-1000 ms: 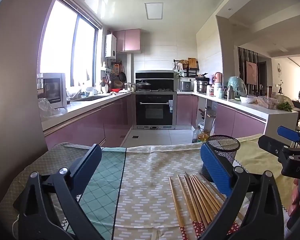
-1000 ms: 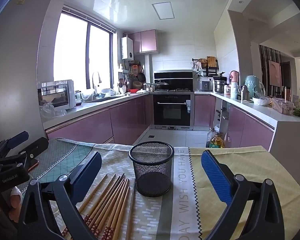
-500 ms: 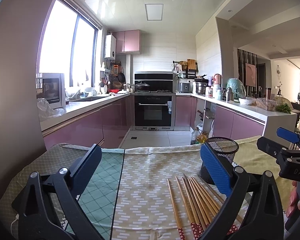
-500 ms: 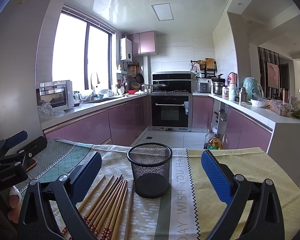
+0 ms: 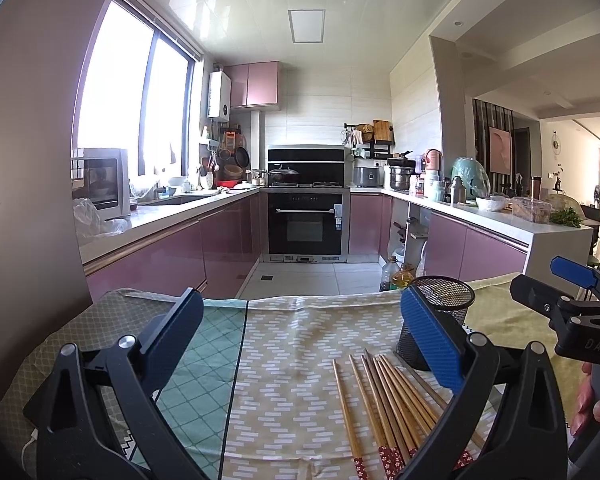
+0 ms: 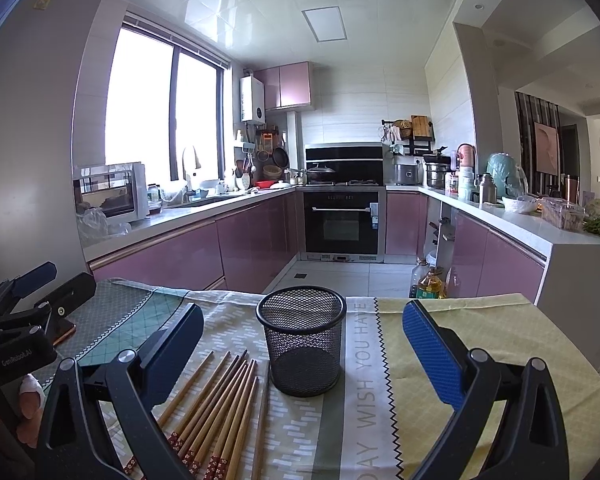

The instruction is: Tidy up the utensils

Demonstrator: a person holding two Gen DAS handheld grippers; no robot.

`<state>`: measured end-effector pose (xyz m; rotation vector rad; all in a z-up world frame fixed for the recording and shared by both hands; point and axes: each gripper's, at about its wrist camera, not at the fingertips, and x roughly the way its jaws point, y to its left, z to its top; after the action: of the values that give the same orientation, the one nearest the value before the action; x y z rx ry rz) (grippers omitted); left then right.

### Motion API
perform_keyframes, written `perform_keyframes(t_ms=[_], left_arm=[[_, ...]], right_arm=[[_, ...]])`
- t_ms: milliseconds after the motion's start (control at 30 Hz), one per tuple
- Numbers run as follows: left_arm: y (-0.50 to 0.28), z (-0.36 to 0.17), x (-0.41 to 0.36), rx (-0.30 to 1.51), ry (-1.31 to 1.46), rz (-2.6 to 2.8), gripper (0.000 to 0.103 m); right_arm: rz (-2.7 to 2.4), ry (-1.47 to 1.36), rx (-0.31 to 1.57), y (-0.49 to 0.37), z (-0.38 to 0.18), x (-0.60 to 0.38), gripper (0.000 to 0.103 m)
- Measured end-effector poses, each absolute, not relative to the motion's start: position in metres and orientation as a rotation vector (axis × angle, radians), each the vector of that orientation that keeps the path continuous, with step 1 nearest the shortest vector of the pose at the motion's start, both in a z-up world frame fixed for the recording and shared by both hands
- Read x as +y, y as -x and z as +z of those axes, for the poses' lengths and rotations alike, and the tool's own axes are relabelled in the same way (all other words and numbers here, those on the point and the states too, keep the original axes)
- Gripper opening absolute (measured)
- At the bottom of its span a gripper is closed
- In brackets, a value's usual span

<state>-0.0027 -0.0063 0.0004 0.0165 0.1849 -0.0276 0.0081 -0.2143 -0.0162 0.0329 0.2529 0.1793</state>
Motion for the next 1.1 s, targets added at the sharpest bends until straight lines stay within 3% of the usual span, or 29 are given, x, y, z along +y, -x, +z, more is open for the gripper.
perform_keyframes(t_ms=[1100], left_arm=[[0.0044, 0.0016, -0.0079, 0.186, -0.014, -0.036, 0.097]], right_arm=[[0.18, -0.045, 0.26, -0.0099, -0.0201, -0.2163, 0.096]])
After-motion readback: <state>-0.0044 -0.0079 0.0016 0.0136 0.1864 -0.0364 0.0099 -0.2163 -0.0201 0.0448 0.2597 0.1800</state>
